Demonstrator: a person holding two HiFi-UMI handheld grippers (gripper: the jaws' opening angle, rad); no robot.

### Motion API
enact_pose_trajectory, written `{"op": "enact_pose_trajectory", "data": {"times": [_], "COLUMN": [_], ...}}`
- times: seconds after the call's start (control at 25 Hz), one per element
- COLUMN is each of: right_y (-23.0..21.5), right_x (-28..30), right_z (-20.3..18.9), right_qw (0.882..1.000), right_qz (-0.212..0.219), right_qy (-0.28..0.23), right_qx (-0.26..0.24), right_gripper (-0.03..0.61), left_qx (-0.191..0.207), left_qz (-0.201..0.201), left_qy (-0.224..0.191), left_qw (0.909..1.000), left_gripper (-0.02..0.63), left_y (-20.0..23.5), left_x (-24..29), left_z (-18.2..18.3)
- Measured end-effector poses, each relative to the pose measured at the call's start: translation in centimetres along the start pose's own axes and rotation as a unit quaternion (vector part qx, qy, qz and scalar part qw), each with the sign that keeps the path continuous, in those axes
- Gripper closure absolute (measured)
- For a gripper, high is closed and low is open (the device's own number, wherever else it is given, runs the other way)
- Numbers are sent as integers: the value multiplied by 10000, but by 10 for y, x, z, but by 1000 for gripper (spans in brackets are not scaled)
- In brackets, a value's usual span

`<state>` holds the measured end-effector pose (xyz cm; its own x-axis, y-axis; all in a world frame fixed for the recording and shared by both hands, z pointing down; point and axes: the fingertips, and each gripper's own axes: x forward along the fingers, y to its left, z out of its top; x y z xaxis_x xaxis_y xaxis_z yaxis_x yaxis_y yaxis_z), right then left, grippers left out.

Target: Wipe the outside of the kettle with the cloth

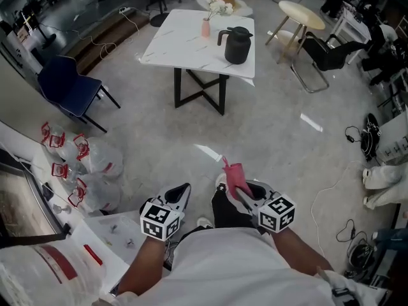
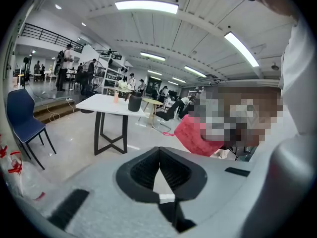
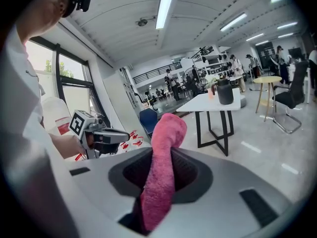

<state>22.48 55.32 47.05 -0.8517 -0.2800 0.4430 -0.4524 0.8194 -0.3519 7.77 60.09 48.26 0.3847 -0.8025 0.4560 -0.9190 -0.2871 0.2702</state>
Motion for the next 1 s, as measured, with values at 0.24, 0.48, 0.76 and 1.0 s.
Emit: {"op": "enact_pose_trajectory", "data": {"times": [0.24,0.48,0.76,1.0], "right_y": [-35,-82,-143,-191], "right_x": [43,90,126,145], "right_z": [30,102,170,178], "right_qw": [9999,9993,9982,9981], "right_qz": [106,276,454,495], "right_qy": [-48,-250,-392,-294], "right_qx": [110,88,19,215], "right_gripper": [479,479,480,480], "left_qx": [90,318,230,115], "left_qz": [15,243,448,440], "left_qy": [108,-55,-136,-36], "left_qw": [9999,9992,9986,9990], "left_gripper": [612,612,612,612], "left_y": [30,87,123,129], "left_x": [35,76,131,177], "left_z": [24,105,159,167]}}
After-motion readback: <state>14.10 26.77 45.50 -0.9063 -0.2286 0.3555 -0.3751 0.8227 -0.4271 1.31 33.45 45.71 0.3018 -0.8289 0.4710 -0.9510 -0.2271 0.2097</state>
